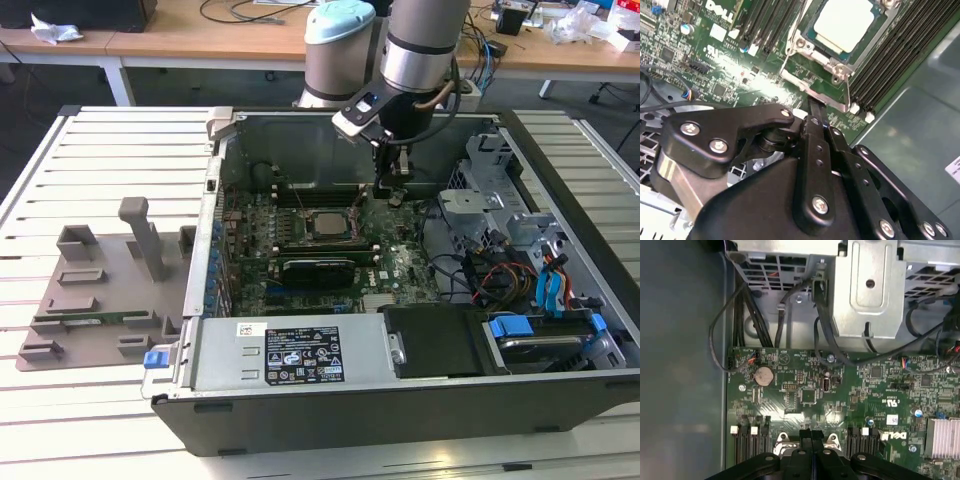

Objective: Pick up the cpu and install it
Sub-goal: 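Close the cpu cover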

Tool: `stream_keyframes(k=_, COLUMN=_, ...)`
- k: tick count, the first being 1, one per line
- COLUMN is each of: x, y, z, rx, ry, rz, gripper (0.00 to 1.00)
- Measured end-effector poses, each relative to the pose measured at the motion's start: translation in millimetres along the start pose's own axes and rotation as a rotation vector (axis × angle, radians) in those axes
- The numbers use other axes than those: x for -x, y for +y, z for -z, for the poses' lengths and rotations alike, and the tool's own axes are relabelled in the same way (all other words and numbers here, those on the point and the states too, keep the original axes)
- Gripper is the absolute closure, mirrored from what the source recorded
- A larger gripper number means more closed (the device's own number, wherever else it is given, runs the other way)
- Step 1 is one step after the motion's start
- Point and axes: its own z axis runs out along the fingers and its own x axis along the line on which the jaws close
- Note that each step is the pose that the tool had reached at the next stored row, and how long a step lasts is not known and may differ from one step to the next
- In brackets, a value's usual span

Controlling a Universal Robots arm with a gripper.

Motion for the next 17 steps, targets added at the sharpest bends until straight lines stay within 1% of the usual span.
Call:
stream_keyframes(k=2, x=-0.1, y=-4.0, z=-0.2, rx=0.0000, ry=0.0000, rz=0.000, gripper=0.89)
stream_keyframes(k=8, x=-0.3, y=-9.4, z=-0.5, rx=0.0000, ry=0.0000, rz=0.000, gripper=0.89)
stream_keyframes(k=16, x=-1.1, y=-30.3, z=-1.8, rx=0.0001, ry=0.0001, rz=0.000, gripper=0.89)
stream_keyframes(k=17, x=-1.2, y=-32.0, z=-2.1, rx=0.0001, ry=0.0002, rz=0.000, gripper=0.89)
